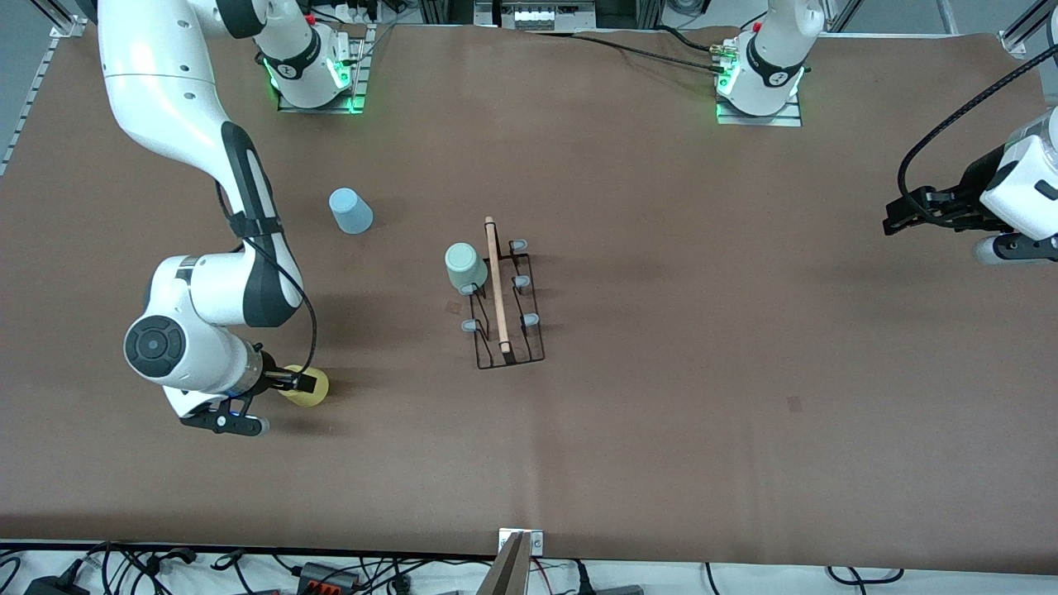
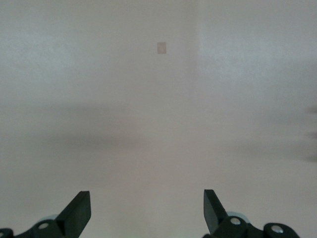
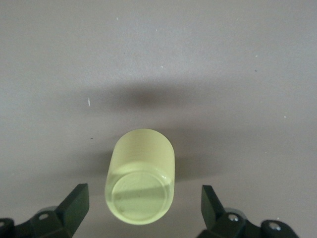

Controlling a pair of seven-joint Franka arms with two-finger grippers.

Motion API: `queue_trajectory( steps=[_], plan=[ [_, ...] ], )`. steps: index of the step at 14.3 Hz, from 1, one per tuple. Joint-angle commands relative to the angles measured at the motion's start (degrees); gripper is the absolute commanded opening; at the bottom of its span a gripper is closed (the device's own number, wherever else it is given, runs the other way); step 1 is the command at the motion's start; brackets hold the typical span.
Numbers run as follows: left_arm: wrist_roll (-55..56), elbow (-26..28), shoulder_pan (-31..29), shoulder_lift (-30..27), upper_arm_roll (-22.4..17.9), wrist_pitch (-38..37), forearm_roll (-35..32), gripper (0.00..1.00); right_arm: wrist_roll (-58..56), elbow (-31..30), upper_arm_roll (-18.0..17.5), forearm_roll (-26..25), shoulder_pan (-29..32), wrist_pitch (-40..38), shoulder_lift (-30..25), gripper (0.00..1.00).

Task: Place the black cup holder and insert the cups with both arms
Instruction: 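Move the right gripper to the yellow cup and grasp it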

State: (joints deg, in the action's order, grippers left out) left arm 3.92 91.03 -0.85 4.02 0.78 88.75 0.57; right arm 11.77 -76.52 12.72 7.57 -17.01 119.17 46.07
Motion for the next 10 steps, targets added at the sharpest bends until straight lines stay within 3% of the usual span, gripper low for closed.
queue_trajectory(
  steps=[1,4,7,9,10],
  plan=[
    [0.4,1.4,-0.2,-1.8,0.6,-3.0,-1.0,1.00,-1.7,1.8,-0.7,-0.1,0.5,0.3,1.9,1.00],
    [0.4,1.3,-0.4,-1.8,0.4,-0.9,-0.9,1.00,-1.5,1.8,-0.7,-0.1,0.5,0.4,2.6,1.00],
    [0.4,1.3,-0.4,-1.8,0.4,-0.5,-0.9,1.00,-1.4,1.8,-0.7,0.0,0.4,1.0,2.7,0.44],
    [0.4,1.3,-0.5,-1.8,0.4,-0.4,-0.7,1.00,-1.7,1.9,-0.7,-0.1,0.1,0.1,2.0,0.23],
    [0.4,1.3,-0.6,-1.7,0.4,-0.2,-0.4,1.00,-1.7,2.0,-0.9,0.0,0.0,-0.8,1.5,0.20]
  ],
)
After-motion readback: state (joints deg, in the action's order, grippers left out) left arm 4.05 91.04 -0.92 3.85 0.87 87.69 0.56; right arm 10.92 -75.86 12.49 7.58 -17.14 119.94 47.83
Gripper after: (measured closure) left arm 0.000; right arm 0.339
